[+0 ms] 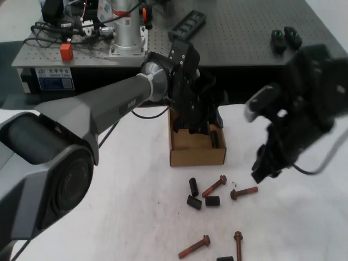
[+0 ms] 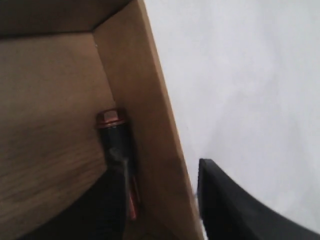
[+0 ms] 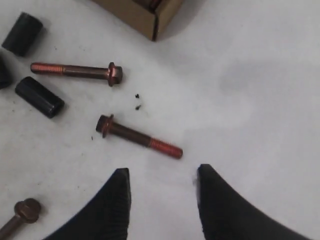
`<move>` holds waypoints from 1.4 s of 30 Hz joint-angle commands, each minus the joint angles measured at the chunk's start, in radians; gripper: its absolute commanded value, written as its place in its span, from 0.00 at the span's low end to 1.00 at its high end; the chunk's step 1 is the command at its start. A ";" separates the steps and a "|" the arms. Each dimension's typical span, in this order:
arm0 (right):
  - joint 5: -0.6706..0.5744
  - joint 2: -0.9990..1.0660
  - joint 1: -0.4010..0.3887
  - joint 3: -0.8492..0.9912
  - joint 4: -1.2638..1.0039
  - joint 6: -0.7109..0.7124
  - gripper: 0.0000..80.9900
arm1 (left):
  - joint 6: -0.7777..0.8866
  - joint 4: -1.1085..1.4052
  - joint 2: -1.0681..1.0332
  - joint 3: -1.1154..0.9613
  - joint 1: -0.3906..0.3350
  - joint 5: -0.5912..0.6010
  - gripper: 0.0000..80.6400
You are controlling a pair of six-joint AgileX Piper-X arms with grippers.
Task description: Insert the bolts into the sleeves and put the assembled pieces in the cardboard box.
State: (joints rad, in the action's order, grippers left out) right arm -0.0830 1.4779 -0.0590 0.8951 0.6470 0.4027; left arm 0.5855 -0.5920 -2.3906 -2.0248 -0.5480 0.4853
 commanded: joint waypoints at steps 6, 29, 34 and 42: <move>0.125 0.367 -0.101 0.403 0.314 0.263 0.38 | -0.104 -0.119 0.185 -0.009 0.073 -0.027 0.37; 0.121 0.560 -0.178 0.404 0.262 0.450 0.33 | -0.319 -0.071 0.643 0.470 0.204 -0.134 0.36; 0.118 0.560 -0.199 0.398 0.257 0.442 0.09 | -0.372 -0.133 0.653 0.497 0.199 -0.090 0.36; 0.077 0.545 -0.150 0.398 0.231 0.231 0.01 | -0.550 -0.252 0.653 0.548 0.119 -0.099 0.36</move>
State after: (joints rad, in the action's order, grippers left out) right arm 0.1099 1.9949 -0.2420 1.3073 0.9376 0.7905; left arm 0.1044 -0.8185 -1.7559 -1.5071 -0.3904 0.3905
